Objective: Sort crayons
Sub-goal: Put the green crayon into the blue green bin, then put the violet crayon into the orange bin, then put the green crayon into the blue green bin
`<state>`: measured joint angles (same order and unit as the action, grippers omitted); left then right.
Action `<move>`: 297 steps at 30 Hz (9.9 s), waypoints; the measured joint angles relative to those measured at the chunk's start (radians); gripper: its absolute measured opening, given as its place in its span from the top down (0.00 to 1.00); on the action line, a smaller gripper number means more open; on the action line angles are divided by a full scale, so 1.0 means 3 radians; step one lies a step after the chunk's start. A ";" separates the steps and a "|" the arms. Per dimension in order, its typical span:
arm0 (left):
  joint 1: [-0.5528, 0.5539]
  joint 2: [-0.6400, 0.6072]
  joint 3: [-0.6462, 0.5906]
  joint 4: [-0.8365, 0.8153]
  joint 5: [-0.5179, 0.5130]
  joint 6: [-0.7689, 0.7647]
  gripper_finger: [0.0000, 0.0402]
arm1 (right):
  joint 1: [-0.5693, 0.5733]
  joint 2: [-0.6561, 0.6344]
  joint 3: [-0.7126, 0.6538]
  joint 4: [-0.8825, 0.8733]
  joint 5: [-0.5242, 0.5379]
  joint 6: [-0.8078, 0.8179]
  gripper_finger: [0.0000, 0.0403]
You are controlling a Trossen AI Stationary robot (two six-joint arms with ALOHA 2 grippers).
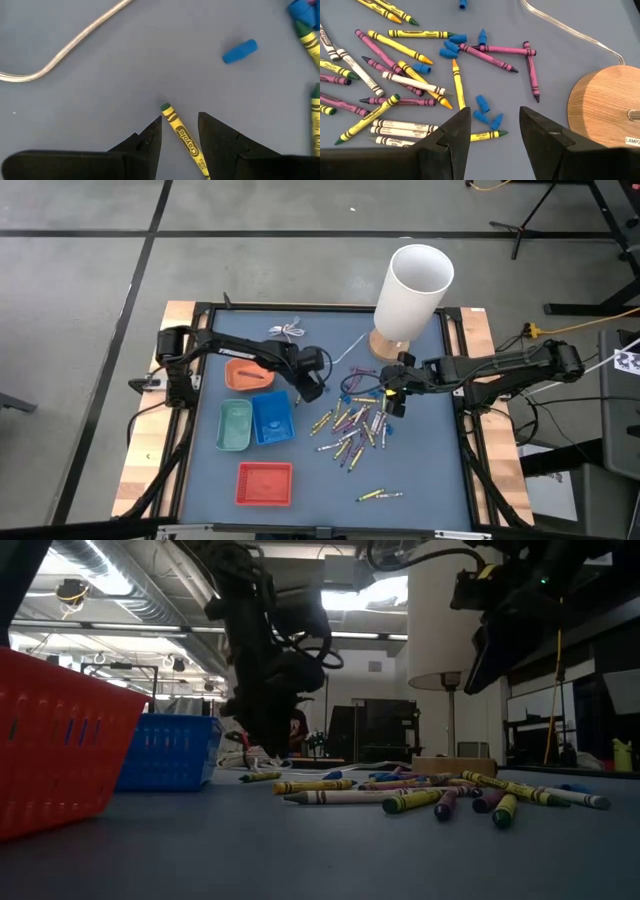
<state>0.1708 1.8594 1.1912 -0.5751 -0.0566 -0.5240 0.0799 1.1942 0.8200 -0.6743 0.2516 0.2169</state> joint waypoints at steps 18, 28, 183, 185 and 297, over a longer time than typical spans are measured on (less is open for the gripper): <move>-0.0056 0.0190 0.0001 0.0050 -0.0095 -0.0081 0.72 | -0.0004 0.0003 0.0001 0.0013 0.0003 -0.0004 0.58; -0.0059 0.0298 0.0014 0.0043 -0.0067 -0.0080 0.72 | -0.0005 0.0003 0.0003 0.0076 0.0006 -0.0009 0.58; -0.1829 -0.1318 0.0315 -0.1938 -0.1722 -0.1359 0.83 | -0.0945 0.1628 0.0015 0.0975 -0.0054 -0.1019 0.60; -0.1829 -0.1318 0.0315 -0.1937 -0.1720 -0.1359 0.83 | -0.0950 0.1630 0.0015 0.0968 -0.0122 -0.1024 0.62; -0.2672 -0.2166 -0.0028 -0.1691 -0.2639 -0.1362 0.83 | -0.0790 0.3559 0.2502 0.3916 -0.1395 -0.0989 0.77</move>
<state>-0.6308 1.2095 1.1828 -1.0824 -0.8482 -0.9325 -0.1570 2.2620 1.5707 0.5004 -0.1668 -0.0799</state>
